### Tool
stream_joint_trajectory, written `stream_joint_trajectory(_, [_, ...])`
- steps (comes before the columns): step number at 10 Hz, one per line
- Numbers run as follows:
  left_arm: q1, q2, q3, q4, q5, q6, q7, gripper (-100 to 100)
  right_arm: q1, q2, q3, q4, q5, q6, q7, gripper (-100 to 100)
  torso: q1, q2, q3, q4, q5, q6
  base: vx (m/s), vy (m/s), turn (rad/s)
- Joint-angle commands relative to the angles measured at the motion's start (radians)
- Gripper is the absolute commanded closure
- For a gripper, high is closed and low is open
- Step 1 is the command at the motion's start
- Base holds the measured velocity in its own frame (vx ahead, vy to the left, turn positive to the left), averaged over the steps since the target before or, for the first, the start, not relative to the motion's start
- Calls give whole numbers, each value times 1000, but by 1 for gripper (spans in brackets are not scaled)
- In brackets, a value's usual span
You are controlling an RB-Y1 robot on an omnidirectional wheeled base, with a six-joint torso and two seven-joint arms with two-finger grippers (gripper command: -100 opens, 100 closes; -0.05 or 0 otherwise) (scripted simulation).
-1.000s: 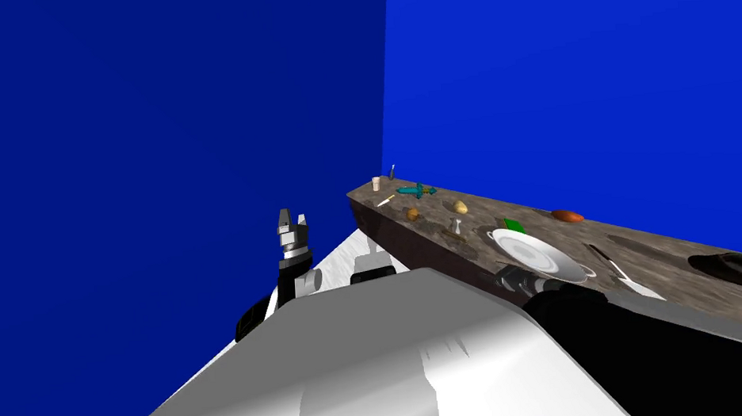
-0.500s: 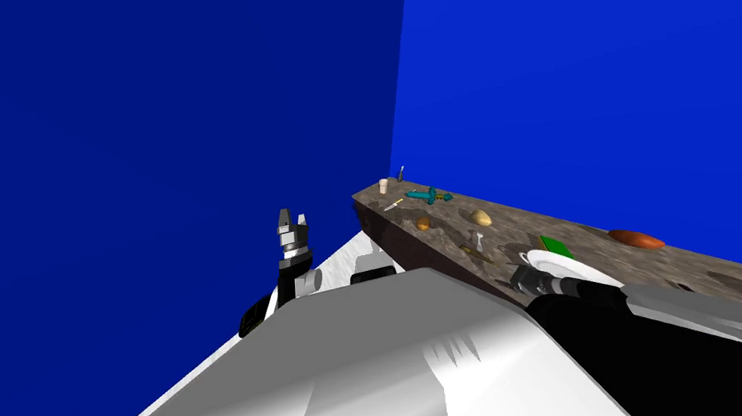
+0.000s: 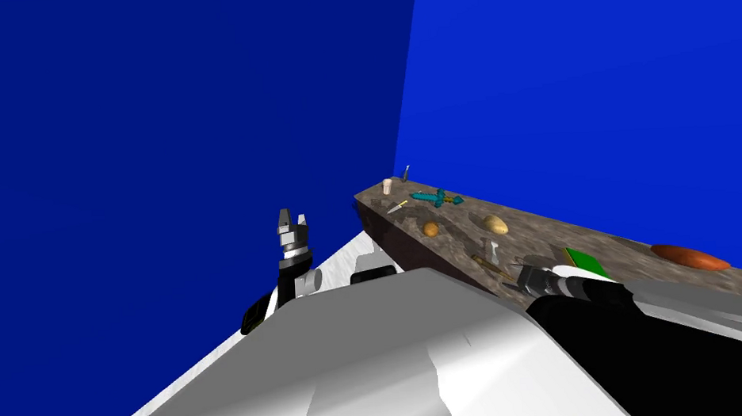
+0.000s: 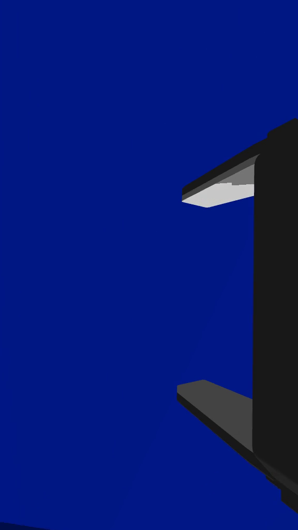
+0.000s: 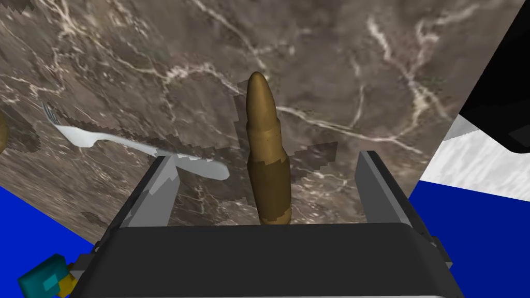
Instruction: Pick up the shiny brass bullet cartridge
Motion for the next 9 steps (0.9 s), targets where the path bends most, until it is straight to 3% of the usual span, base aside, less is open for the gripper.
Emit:
stream_joint_trajectory(1, [0,0,0,0,0,0,0,0,-29,25,36,8,7,13,10,-100,0,0,0,0,0,0,18,-20,85])
stream_joint_trajectory(4, [0,0,0,0,0,0,0,0,-73,62,90,19,19,33,25,-100,-3,1,0,0,-1,0,22,-39,76])
stream_joint_trajectory(5, [0,0,0,0,0,0,0,0,-67,55,79,20,16,25,22,-100,-3,1,0,0,-1,0,8,-17,9])
stream_joint_trajectory(6, [0,0,0,0,0,0,0,0,-67,56,81,20,17,25,23,100,-4,1,1,0,-2,-1,0,0,0])
stream_joint_trajectory(9, [0,0,0,0,0,0,0,0,-67,56,80,21,17,25,24,100,-5,1,1,1,-3,0,0,0,0])
